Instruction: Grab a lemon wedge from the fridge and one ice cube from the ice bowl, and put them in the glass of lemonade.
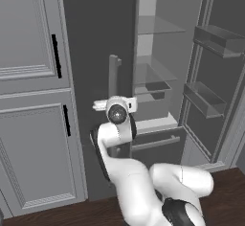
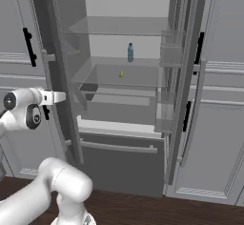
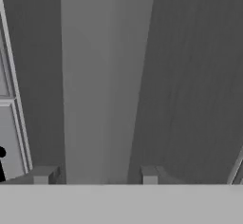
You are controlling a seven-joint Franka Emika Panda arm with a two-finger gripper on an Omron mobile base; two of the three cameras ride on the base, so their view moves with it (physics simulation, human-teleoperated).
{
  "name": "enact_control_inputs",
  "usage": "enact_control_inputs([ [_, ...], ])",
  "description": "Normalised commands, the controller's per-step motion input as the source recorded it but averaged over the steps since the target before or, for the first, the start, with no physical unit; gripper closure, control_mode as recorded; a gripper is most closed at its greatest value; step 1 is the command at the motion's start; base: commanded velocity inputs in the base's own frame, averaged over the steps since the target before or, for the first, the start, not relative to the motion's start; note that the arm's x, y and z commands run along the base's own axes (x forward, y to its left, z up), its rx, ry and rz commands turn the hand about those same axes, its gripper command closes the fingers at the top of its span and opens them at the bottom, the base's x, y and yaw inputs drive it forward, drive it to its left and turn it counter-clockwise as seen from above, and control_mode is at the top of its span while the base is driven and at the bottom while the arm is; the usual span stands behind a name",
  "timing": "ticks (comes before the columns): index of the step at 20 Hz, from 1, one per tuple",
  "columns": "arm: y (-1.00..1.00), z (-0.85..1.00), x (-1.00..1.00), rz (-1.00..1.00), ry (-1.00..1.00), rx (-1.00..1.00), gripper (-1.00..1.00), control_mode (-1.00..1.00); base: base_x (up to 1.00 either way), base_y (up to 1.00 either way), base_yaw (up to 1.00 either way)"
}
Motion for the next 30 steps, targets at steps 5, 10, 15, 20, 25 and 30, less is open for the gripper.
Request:
enact_control_inputs([
  [5, 0.32, 0.42, -0.53, 0.00, 0.27, -0.05, 1.00, -1.00, 0.00, 0.00, 0.00],
  [10, -0.07, 0.25, -0.12, 0.00, 0.00, 0.00, -1.00, -1.00, 0.00, 0.00, 0.00],
  [15, -0.43, 0.20, -0.80, -0.01, -0.29, 0.12, -1.00, -1.00, 0.00, 0.00, 0.00],
  [20, -0.74, 0.54, -0.76, -0.05, -0.23, 0.50, -1.00, -1.00, 0.00, 0.00, 0.00],
  [25, -0.74, 0.93, -0.69, -0.08, -0.07, 0.55, -1.00, -1.00, 0.00, 0.00, 0.00],
  [30, -0.92, 0.52, -0.43, -0.03, -0.05, 0.56, -1.00, -1.00, 0.00, 0.00, 0.00],
])
